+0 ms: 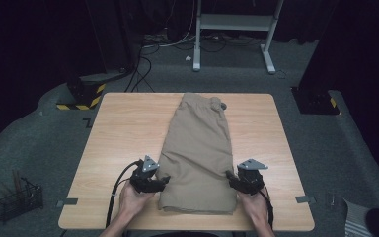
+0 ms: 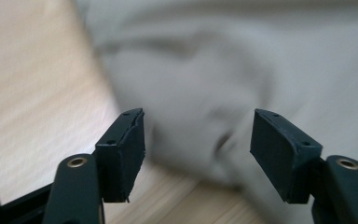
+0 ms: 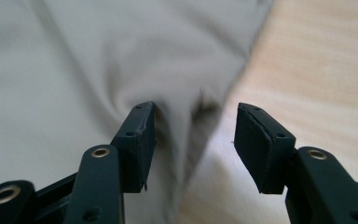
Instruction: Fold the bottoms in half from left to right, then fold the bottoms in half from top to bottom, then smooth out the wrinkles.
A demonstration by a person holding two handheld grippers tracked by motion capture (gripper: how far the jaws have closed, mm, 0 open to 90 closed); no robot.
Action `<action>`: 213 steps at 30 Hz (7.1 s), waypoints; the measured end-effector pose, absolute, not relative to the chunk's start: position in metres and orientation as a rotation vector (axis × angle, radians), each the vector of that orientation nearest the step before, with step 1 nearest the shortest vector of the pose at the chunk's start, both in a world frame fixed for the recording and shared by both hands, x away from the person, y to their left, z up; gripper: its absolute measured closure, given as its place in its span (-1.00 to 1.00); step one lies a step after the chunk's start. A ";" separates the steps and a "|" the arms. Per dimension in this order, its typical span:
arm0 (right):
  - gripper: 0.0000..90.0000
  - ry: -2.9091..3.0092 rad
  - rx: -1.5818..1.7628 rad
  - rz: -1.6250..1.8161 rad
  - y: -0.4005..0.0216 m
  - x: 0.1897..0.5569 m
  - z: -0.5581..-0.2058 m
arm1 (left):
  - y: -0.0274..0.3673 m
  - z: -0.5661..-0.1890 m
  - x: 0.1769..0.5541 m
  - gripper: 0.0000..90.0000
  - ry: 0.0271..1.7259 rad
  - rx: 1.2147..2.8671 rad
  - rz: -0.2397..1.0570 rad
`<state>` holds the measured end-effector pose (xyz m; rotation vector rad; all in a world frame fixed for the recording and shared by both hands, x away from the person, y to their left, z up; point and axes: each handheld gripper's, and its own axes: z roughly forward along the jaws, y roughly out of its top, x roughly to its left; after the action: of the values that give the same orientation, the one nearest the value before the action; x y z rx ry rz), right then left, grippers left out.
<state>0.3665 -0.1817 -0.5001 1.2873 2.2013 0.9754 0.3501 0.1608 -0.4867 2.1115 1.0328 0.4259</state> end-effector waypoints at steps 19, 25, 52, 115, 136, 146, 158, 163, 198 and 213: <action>0.01 2.270 1.266 0.923 -0.166 0.372 -0.511 | 0.199 -0.503 0.326 -0.29 1.110 2.116 0.389; 0.01 2.220 1.304 0.941 -0.165 0.388 -0.502 | 0.183 -0.484 0.364 -0.30 1.106 2.033 0.422; -0.15 2.250 1.397 0.921 -0.178 0.386 -0.515 | 0.171 -0.516 0.378 -0.28 1.158 2.147 0.440; 0.94 2.309 1.292 0.985 -0.157 0.387 -0.507 | 0.180 -0.513 0.397 0.88 1.203 1.994 0.223; 0.95 2.257 1.226 1.121 -0.167 0.379 -0.475 | 0.197 -0.477 0.387 0.88 1.130 1.885 0.194; 0.95 2.175 1.089 1.191 -0.174 0.348 -0.436 | 0.203 -0.438 0.357 0.88 1.013 1.838 0.254; 0.95 2.077 0.914 1.239 -0.181 0.287 -0.392 | 0.209 -0.385 0.298 0.88 0.866 1.750 0.303; 0.95 2.016 0.876 1.306 -0.187 0.271 -0.366 | 0.210 -0.356 0.289 0.88 0.801 1.711 0.309; 0.93 2.194 1.418 0.915 -0.163 0.483 -0.500 | 0.187 -0.506 0.479 0.87 1.324 1.898 0.196; 0.15 2.036 1.290 1.127 -0.164 0.441 -0.455 | 0.172 -0.452 0.435 -0.16 1.083 1.827 0.382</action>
<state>0.4414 -0.1640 -0.4551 1.2900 2.0365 1.1272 0.4348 0.1716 -0.4521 1.8266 1.0829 0.3823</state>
